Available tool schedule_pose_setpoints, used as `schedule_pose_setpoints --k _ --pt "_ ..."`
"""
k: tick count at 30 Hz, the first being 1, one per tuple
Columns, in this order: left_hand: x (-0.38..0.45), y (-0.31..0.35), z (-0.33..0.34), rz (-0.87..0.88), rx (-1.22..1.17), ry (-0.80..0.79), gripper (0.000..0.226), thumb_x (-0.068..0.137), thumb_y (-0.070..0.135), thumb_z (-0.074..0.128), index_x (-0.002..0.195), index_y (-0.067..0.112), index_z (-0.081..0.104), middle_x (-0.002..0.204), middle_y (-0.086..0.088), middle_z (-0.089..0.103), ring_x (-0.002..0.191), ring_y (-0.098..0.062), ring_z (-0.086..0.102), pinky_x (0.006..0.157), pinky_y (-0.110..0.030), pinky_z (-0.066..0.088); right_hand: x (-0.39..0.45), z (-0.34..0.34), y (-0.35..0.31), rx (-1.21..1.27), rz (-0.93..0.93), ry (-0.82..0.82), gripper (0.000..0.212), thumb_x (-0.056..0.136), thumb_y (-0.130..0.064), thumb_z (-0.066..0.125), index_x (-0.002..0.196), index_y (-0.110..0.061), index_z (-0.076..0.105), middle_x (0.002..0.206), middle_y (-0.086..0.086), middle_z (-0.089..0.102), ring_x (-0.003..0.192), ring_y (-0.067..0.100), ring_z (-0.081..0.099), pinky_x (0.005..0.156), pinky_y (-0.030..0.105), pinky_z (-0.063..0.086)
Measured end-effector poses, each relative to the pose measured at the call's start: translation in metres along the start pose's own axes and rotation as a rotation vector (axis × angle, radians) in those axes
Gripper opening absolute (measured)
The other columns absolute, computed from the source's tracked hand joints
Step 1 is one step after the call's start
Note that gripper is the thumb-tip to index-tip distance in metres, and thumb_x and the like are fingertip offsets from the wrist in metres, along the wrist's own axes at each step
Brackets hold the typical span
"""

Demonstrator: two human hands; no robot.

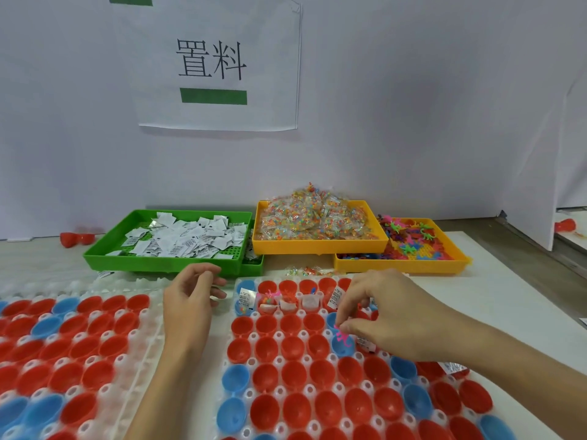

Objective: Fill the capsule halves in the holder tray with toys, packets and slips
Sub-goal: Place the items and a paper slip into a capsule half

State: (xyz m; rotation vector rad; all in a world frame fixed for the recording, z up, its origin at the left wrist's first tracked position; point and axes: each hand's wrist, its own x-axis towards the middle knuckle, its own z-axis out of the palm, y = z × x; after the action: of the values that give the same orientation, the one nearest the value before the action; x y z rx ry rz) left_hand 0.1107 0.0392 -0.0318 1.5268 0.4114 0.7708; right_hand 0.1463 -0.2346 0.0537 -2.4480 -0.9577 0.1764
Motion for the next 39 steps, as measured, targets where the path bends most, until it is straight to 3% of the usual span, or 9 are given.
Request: schedule_pose_setpoints --k 5,9,14,22,26,30,35,39 --pt "0.001 -0.002 0.000 -0.001 0.006 -0.003 0.025 0.098 0.002 0.047 0.089 0.011 0.069 0.074 -0.003 0.070 0.066 -0.020 0.061 0.064 -0.035 0.048 0.005 0.010 0.002 -0.010 0.016 -0.028 0.009 0.086 -0.035 0.076 0.077 -0.036 0.076 0.086 -0.023 0.061 0.097 -0.015 0.049 0.075 0.017 0.047" --pt "0.001 -0.002 0.000 0.006 0.009 -0.006 0.025 0.097 0.001 0.047 0.089 0.011 0.069 0.073 -0.004 0.069 0.066 -0.021 0.060 0.063 -0.035 0.047 0.006 0.016 0.004 -0.085 0.017 -0.020 0.006 0.086 -0.036 0.075 0.080 -0.034 0.076 0.085 -0.026 0.056 0.089 -0.015 0.048 0.067 0.014 0.038" --pt "0.002 -0.002 0.000 0.004 0.012 -0.006 0.025 0.098 0.002 0.047 0.089 0.011 0.069 0.075 -0.006 0.069 0.067 -0.022 0.060 0.063 -0.036 0.047 0.005 0.017 0.003 -0.150 -0.002 -0.013 0.005 0.087 -0.034 0.073 0.084 -0.033 0.076 0.084 -0.027 0.053 0.083 -0.010 0.050 0.063 0.012 0.038" --pt "0.002 -0.004 -0.001 -0.003 0.007 0.000 0.026 0.097 0.001 0.047 0.088 0.012 0.069 0.073 -0.004 0.070 0.064 -0.019 0.060 0.063 -0.037 0.047 0.010 0.010 0.003 -0.141 -0.001 0.031 0.007 0.089 -0.038 0.071 0.096 -0.037 0.073 0.086 -0.031 0.051 0.088 -0.011 0.049 0.070 0.014 0.040" --pt "0.001 -0.003 -0.001 -0.002 0.005 0.002 0.026 0.097 0.001 0.047 0.088 0.012 0.069 0.075 -0.007 0.069 0.066 -0.021 0.060 0.064 -0.037 0.047 0.047 -0.013 0.011 -0.061 0.025 0.186 0.011 0.093 -0.027 0.066 0.096 -0.032 0.075 0.087 -0.023 0.064 0.082 -0.006 0.059 0.065 0.009 0.041" --pt "0.000 -0.001 -0.001 0.001 0.009 -0.001 0.026 0.097 0.001 0.047 0.089 0.011 0.069 0.075 -0.008 0.069 0.066 -0.022 0.060 0.064 -0.038 0.047 0.098 -0.028 0.029 -0.039 0.149 0.363 0.019 0.098 -0.018 0.061 0.111 -0.013 0.073 0.100 0.000 0.070 0.084 0.009 0.060 0.076 0.022 0.047" --pt "0.001 -0.001 -0.002 -0.006 0.008 0.006 0.025 0.098 0.000 0.047 0.088 0.010 0.069 0.073 -0.006 0.069 0.063 -0.019 0.060 0.062 -0.037 0.046 0.141 -0.022 0.044 -0.082 0.270 0.272 0.030 0.095 -0.023 0.068 0.120 -0.005 0.068 0.120 0.010 0.067 0.111 0.025 0.062 0.094 0.036 0.050" --pt "0.001 -0.001 -0.001 -0.014 0.006 0.005 0.025 0.098 0.000 0.047 0.089 0.009 0.069 0.072 -0.006 0.069 0.061 -0.017 0.060 0.062 -0.036 0.046 0.153 -0.018 0.052 -0.093 0.284 0.264 0.027 0.087 -0.022 0.077 0.109 -0.008 0.071 0.114 0.008 0.067 0.102 0.021 0.061 0.084 0.032 0.051"
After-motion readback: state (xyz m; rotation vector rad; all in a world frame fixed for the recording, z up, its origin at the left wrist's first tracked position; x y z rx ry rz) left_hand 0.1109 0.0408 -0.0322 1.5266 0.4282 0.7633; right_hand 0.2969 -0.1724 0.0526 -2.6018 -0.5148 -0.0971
